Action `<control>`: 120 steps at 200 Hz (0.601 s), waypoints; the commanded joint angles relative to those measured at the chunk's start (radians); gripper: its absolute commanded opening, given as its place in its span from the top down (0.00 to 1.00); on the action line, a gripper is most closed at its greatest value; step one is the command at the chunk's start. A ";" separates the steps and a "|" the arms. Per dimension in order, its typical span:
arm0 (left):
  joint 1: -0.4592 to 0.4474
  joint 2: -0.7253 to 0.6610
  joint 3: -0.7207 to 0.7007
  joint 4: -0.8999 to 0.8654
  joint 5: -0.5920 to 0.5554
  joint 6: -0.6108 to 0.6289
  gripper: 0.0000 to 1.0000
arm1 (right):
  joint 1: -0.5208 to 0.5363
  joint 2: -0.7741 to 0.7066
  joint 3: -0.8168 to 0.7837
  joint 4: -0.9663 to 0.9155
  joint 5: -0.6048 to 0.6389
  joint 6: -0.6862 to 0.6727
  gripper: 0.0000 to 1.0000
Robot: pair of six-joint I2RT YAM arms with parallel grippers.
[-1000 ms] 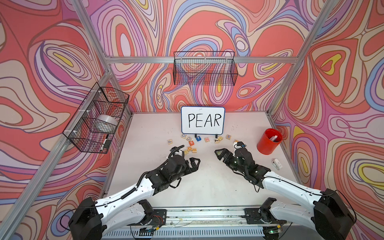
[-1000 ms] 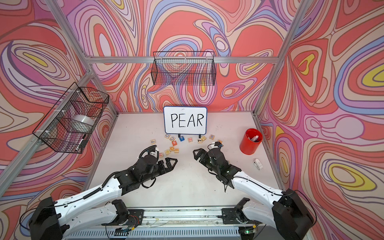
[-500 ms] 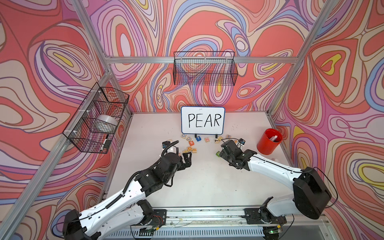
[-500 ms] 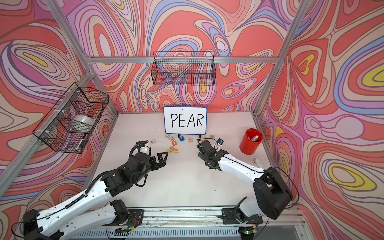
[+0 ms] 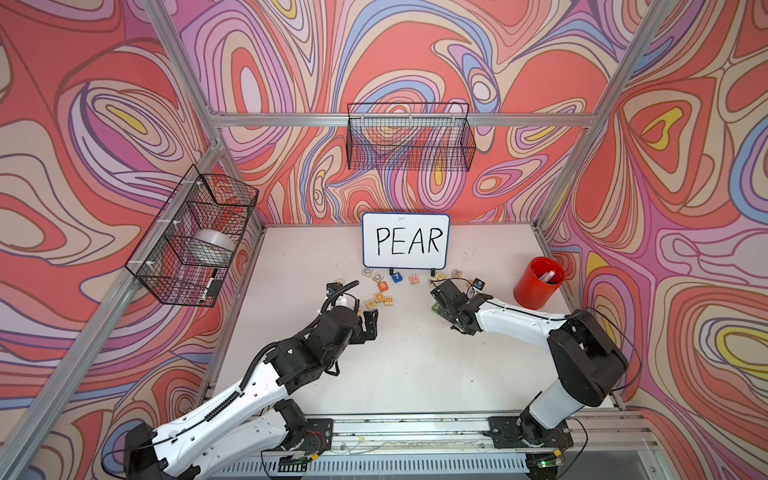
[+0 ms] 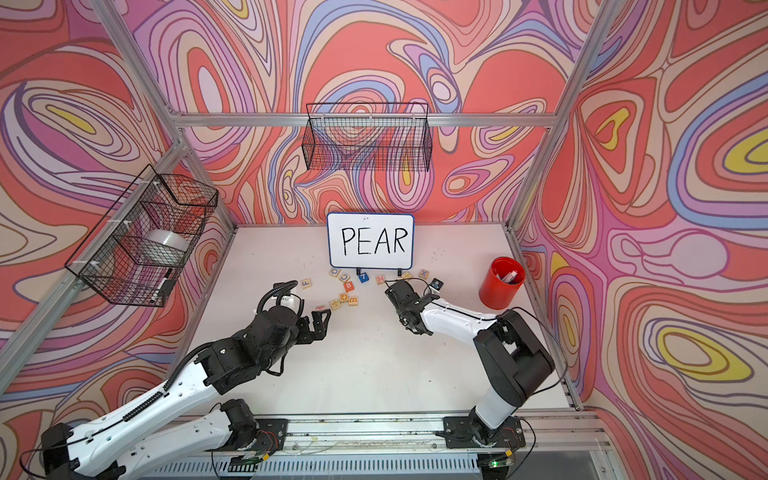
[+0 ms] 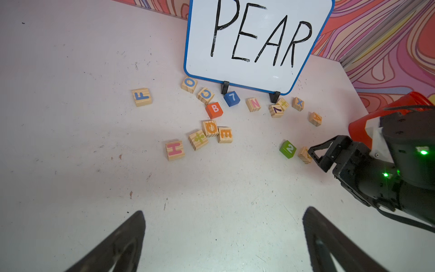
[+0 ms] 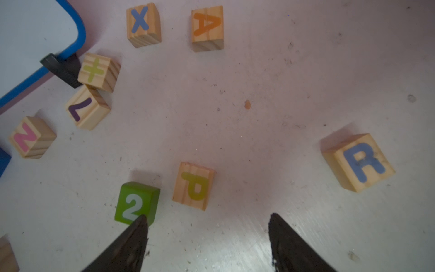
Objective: Spell the uppercase word “pear” with letter blocks
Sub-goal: Pick up the letter block from the center of the board.
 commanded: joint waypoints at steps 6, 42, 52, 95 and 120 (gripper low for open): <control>-0.001 -0.033 -0.014 0.027 0.025 0.079 0.00 | -0.026 0.035 0.015 0.031 0.010 0.010 0.21; -0.001 -0.011 -0.055 0.156 0.165 0.157 0.00 | -0.051 0.080 0.027 0.045 -0.017 0.006 0.29; -0.001 0.009 -0.059 0.198 0.192 0.165 0.00 | -0.053 0.088 0.028 0.045 -0.026 0.007 0.31; -0.001 0.120 -0.051 0.281 0.272 0.222 0.00 | -0.053 0.113 0.023 0.037 -0.064 0.024 0.39; -0.001 0.202 -0.043 0.335 0.316 0.248 0.00 | -0.053 0.113 0.015 0.038 -0.071 0.030 0.47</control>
